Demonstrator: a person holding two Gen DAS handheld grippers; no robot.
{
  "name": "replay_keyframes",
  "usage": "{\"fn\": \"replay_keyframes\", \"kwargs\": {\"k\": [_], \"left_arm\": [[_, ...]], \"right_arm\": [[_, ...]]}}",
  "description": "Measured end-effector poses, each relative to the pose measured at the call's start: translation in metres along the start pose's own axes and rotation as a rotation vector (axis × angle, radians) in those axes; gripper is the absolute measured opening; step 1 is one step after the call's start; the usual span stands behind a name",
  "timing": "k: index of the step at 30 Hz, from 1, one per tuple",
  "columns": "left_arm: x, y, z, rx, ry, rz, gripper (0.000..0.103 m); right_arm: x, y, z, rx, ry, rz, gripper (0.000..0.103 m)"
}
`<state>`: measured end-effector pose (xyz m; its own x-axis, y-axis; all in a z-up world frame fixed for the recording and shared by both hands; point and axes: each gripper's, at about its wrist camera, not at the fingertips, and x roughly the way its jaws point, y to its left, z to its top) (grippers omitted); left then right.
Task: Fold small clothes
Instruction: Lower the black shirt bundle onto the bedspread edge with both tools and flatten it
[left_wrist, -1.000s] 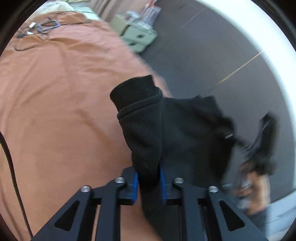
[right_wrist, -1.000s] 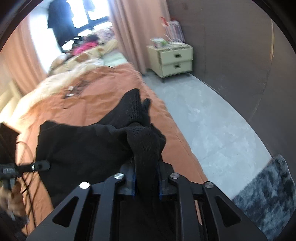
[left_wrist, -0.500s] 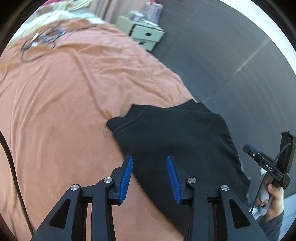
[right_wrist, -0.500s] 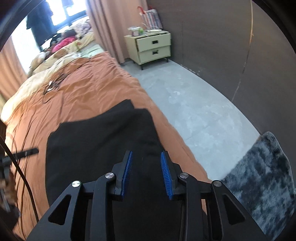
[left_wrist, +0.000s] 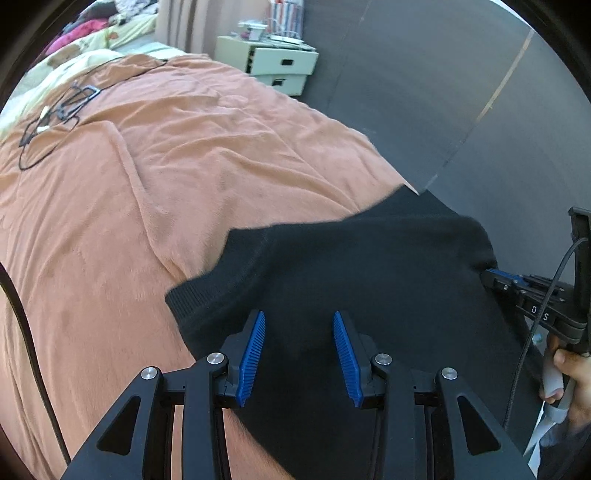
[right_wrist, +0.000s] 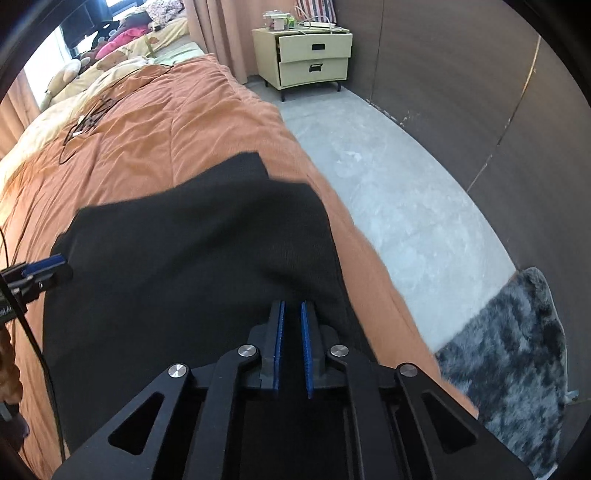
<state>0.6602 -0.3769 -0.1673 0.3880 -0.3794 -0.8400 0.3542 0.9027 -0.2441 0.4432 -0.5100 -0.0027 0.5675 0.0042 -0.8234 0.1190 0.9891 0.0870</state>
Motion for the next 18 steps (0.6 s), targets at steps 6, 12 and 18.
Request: {"fn": "replay_keyframes", "kwargs": {"k": [6, 12, 18], "left_arm": [[0.019, 0.008, 0.007, -0.014, -0.006, 0.042, 0.04], [0.012, -0.004, 0.008, 0.038, 0.008, 0.094, 0.04], [-0.007, -0.016, -0.007, 0.034, 0.009, 0.029, 0.04]], "right_arm": [[0.024, -0.001, 0.03, 0.003, 0.013, -0.049, 0.001], [0.016, 0.001, 0.034, 0.015, -0.007, -0.116, 0.0], [-0.011, -0.004, 0.003, 0.01, -0.013, -0.009, 0.005]]}}
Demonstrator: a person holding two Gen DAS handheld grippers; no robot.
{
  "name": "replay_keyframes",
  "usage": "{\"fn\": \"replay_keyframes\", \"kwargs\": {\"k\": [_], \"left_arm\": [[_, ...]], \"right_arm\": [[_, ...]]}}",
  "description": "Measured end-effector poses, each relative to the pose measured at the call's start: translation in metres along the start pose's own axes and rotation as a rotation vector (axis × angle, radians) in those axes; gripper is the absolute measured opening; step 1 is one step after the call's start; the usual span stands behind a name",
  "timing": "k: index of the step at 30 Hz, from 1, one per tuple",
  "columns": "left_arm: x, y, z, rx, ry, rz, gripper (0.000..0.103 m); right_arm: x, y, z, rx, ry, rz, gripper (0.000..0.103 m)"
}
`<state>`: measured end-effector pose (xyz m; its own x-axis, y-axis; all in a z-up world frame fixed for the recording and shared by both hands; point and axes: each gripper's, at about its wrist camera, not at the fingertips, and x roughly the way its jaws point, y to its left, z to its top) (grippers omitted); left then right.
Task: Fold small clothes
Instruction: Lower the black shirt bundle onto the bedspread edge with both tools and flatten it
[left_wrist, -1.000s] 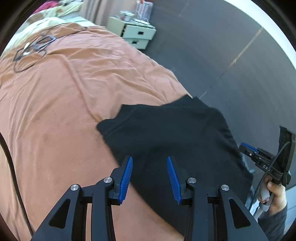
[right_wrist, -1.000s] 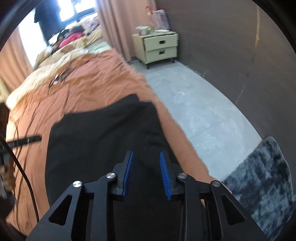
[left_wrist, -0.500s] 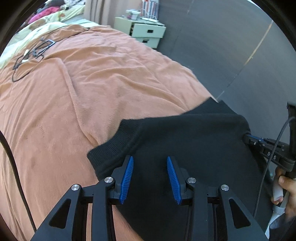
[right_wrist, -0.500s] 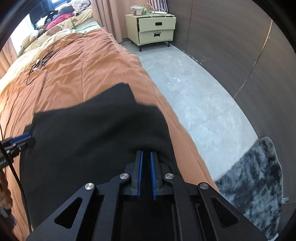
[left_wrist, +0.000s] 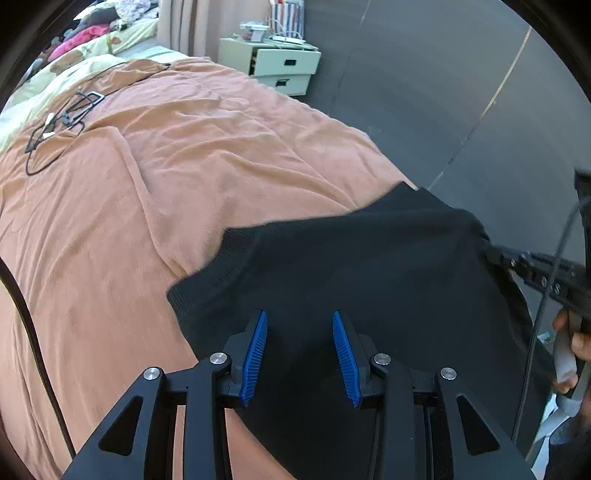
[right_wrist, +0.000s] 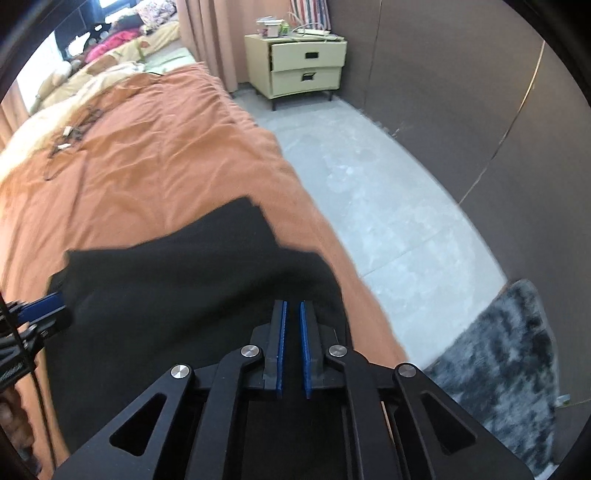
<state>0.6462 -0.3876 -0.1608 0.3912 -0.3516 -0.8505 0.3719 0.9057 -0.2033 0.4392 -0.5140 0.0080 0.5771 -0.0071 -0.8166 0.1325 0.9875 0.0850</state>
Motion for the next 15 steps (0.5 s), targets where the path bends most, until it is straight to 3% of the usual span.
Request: {"fn": "replay_keyframes", "kwargs": {"k": [6, 15], "left_arm": [[-0.008, -0.028, -0.021, 0.06, 0.023, -0.03, 0.04], [-0.024, -0.075, -0.059, 0.114, 0.033, -0.097, 0.04]], "right_arm": [[-0.037, -0.02, -0.054, -0.03, -0.026, 0.013, 0.005], [-0.07, -0.045, -0.138, -0.113, -0.033, -0.064, 0.005]]}}
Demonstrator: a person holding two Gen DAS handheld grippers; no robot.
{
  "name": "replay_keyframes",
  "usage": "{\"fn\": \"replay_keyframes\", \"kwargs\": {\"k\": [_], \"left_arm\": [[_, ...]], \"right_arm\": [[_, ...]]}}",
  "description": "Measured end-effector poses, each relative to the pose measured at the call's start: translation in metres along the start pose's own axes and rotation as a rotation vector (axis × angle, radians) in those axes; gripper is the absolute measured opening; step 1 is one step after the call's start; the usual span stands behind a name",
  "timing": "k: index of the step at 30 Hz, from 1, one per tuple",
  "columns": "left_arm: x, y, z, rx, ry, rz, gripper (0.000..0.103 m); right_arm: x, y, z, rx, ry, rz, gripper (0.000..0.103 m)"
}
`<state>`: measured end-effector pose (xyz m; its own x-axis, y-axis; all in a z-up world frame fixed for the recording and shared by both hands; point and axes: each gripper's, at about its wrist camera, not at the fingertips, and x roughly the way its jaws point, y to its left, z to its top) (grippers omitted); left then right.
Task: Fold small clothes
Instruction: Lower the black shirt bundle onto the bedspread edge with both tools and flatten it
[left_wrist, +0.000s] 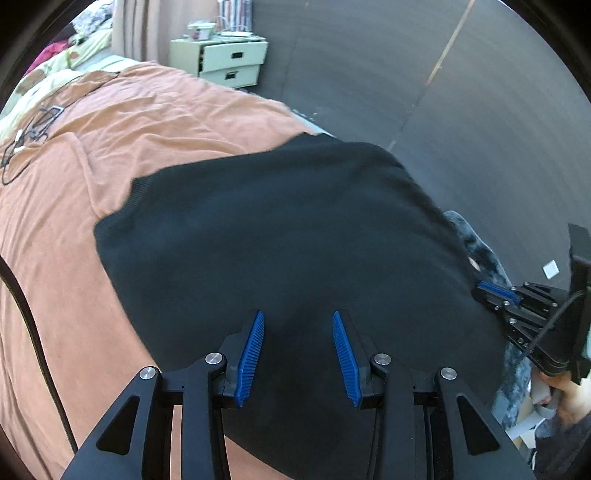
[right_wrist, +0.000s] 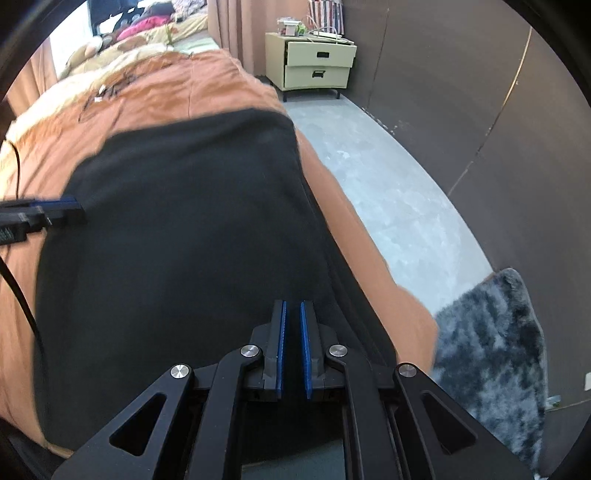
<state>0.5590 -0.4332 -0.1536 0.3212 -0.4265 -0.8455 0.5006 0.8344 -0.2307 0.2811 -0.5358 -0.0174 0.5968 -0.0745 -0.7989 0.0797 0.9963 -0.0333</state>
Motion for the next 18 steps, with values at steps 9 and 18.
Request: {"fn": "replay_keyframes", "kwargs": {"k": [9, 18], "left_arm": [[-0.007, -0.048, -0.038, 0.006, 0.043, -0.086, 0.04], [-0.005, -0.058, -0.059, -0.051, 0.067, -0.112, 0.04]], "right_arm": [[-0.039, 0.005, -0.035, 0.105, -0.08, -0.023, 0.005], [-0.063, 0.046, -0.059, 0.148, -0.158, 0.167, 0.005]]}}
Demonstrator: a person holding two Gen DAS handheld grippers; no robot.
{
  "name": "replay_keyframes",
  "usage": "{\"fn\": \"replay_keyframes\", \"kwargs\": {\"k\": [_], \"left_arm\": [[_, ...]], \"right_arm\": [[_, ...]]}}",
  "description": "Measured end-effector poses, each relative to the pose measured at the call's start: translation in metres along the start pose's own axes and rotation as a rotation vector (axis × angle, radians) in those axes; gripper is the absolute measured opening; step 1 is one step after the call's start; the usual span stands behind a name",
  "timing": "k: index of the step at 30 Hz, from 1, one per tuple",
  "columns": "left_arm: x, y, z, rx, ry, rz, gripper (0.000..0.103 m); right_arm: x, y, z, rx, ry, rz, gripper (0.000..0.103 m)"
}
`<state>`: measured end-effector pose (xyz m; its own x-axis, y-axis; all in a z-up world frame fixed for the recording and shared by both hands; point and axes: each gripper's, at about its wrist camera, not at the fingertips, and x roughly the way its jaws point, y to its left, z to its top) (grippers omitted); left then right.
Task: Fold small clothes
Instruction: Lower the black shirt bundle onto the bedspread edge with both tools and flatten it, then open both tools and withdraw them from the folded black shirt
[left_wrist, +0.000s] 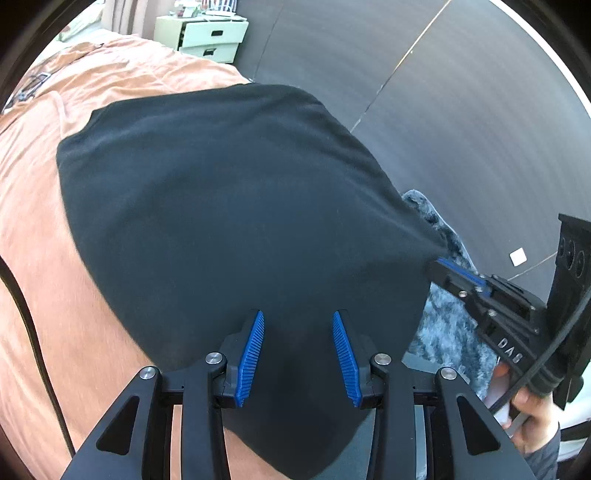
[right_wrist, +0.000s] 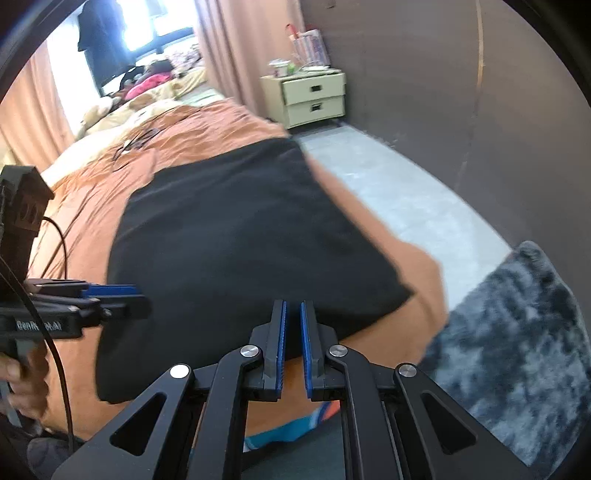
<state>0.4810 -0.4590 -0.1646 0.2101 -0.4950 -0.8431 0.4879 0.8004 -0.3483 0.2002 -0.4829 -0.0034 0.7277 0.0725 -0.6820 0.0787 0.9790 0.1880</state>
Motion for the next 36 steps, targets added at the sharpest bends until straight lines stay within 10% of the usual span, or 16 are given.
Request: {"fn": "replay_keyframes", "kwargs": {"k": [5, 26, 36], "left_arm": [[0.011, -0.002, -0.025, -0.011, 0.042, 0.018, 0.04], [-0.108, -0.024, -0.083, 0.054, -0.045, 0.078, 0.041], [-0.234, 0.001, -0.154, 0.053, -0.235, 0.11, 0.093]], "right_arm": [[0.014, 0.013, -0.014, 0.0, 0.011, 0.042, 0.048], [-0.112, 0.042, -0.067, 0.112, -0.039, -0.025, 0.048], [-0.201, 0.119, -0.117, 0.028, -0.157, -0.057, 0.082]]}}
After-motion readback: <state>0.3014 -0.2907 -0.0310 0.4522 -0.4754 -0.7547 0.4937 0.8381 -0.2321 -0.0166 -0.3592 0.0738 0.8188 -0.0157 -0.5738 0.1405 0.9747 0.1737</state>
